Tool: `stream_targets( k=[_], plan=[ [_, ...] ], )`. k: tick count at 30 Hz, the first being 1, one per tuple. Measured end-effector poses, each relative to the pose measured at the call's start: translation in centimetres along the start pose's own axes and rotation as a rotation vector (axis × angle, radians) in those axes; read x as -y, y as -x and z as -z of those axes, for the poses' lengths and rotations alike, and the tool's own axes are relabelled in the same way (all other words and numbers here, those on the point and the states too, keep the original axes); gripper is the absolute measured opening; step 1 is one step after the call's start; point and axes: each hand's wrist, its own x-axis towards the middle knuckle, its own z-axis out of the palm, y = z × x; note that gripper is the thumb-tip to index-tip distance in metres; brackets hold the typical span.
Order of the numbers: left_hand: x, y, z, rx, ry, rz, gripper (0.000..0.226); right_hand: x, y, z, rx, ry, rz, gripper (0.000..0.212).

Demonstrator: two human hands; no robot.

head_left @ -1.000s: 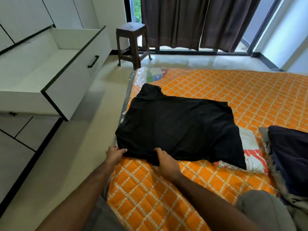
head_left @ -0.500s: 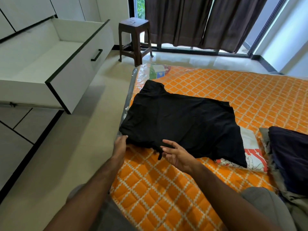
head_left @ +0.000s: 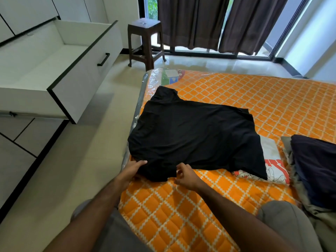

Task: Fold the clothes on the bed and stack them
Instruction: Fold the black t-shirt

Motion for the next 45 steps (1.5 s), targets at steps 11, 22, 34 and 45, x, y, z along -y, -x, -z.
stream_targets(
  k=[11,22,34,45],
  plan=[
    [-0.2,1.8,2.0,-0.243,-0.821,-0.429,0.052,-2.0,0.6,2.4,0.212,0.080,0.172,0.023],
    [3.7,-0.3,-6.5,-0.035,-1.972,-0.591,0.064,-9.7,4.0,12.6,-0.451,0.646,-0.057,0.036],
    [-0.4,-0.3,-8.6,-0.018,-1.986,-0.623,0.062,-16.9,6.2,18.0,-0.440,0.560,-0.098,0.020],
    [-5.6,-0.6,-6.3,-0.078,-1.809,-0.562,0.047,-19.2,7.5,22.1,-0.534,0.607,-0.152,0.019]
  ],
)
